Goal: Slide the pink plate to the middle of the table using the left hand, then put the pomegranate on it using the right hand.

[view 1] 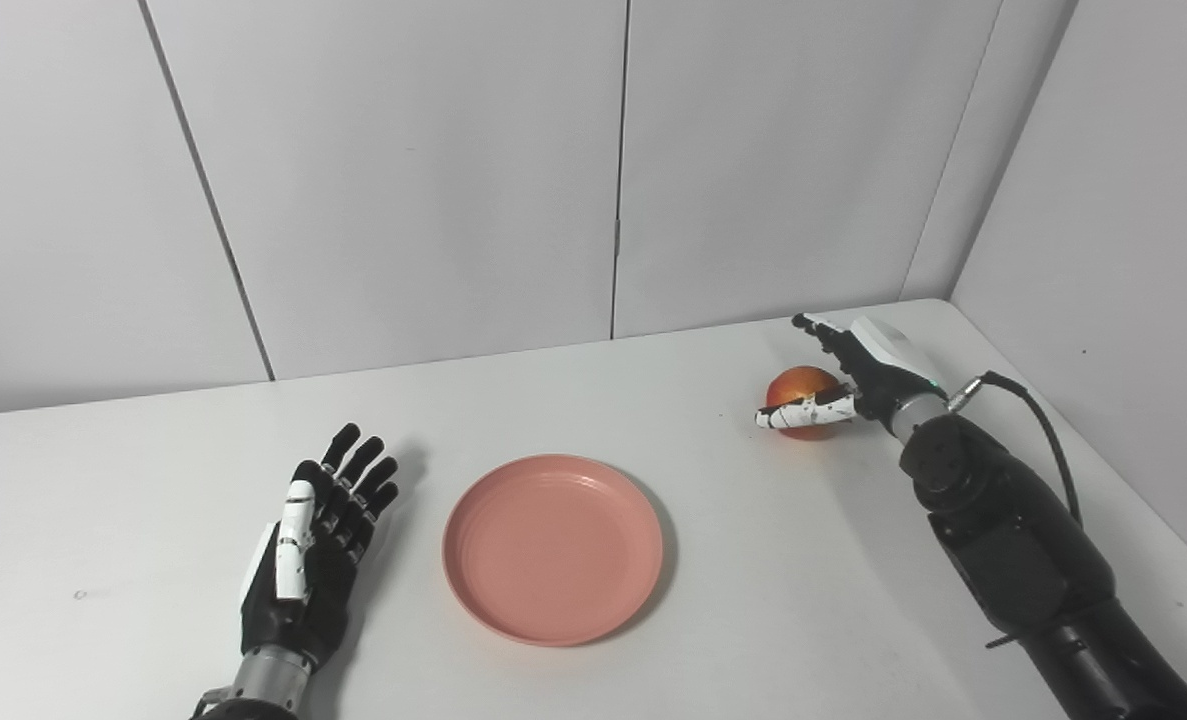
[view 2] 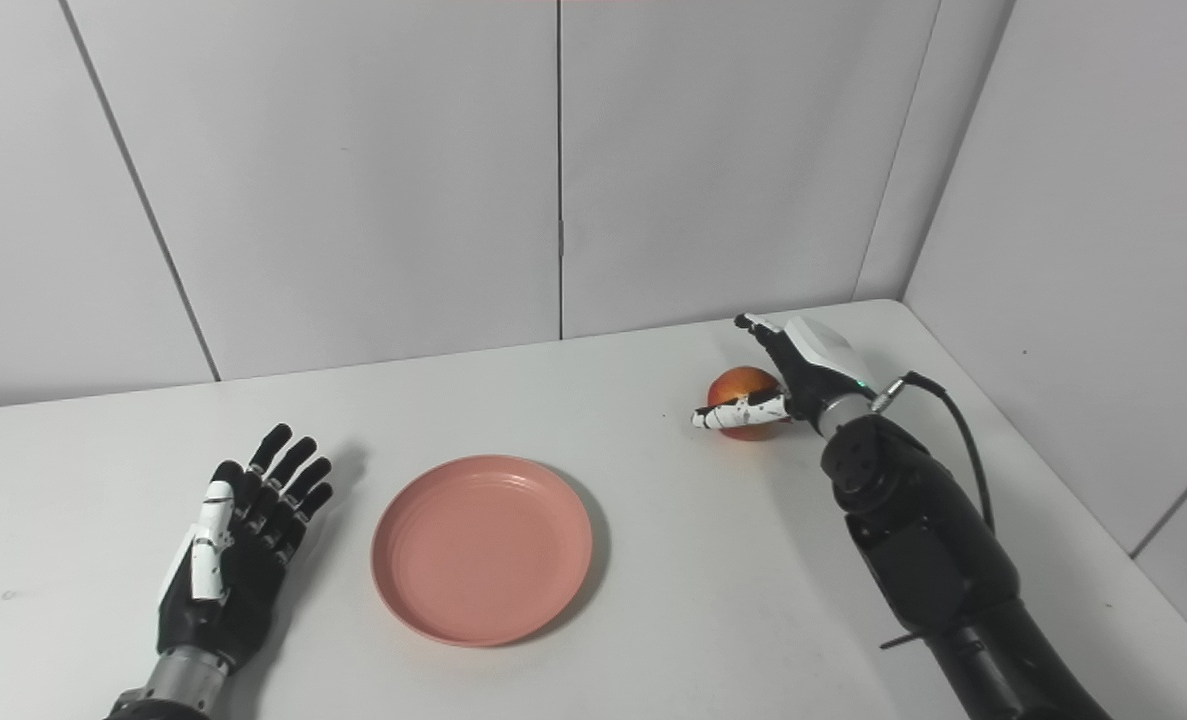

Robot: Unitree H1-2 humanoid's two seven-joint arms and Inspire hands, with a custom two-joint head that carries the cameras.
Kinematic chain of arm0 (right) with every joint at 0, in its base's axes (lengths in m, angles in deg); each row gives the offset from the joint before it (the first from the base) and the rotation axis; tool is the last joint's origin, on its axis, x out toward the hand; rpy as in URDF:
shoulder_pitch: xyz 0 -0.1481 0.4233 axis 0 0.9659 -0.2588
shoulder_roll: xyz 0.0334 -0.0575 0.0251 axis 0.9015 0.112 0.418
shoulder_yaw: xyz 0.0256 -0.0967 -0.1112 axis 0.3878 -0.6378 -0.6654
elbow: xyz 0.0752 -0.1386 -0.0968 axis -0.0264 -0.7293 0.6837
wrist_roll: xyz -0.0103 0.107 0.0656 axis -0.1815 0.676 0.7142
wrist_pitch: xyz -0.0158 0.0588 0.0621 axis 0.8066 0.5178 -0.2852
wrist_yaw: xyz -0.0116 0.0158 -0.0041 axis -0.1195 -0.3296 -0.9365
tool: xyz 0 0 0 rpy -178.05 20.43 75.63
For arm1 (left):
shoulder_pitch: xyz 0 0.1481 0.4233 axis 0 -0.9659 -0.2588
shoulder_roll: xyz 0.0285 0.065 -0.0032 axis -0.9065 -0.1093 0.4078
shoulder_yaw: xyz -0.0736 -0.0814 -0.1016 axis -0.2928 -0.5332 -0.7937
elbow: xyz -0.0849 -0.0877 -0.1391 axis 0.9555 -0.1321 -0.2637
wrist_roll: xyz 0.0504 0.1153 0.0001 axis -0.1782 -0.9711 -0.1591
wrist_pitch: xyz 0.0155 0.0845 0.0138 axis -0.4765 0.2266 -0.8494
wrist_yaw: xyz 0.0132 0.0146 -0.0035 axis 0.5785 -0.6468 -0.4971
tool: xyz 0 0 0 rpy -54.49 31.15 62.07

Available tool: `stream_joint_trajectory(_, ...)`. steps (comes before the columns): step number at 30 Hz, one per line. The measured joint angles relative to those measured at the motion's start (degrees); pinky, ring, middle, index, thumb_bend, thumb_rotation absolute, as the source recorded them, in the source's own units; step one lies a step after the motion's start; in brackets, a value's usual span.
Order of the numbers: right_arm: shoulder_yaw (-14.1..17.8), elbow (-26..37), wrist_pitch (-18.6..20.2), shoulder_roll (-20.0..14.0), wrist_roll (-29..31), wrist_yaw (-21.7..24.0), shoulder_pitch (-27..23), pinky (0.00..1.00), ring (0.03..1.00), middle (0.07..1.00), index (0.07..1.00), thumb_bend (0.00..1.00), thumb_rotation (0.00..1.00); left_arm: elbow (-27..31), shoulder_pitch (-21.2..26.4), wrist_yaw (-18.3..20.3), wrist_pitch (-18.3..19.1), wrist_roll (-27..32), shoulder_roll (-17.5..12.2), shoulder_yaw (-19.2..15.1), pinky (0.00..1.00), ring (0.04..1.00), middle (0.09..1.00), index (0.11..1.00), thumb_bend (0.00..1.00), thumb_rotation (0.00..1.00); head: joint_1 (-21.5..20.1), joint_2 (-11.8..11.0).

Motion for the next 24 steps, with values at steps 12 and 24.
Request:
stream_joint_trajectory(12,-2.3,-4.0,0.2,-0.8,0.0,2.8,-2.5,0.83,0.903,0.924,0.909,1.00,0.39,0.2,-0.1,0.0,0.0,0.0,-0.1,0.1,0.94,0.917,0.931,0.923,0.38,1.00,0.1,0.4)
stream_joint_trajectory(24,-2.6,-5.0,1.5,-1.4,0.3,4.1,-3.1,0.80,0.866,0.890,0.885,1.00,0.30,0.2,-0.1,0.0,0.0,0.0,-0.1,0.1,0.94,0.916,0.928,0.920,0.38,1.00,0.2,0.6)
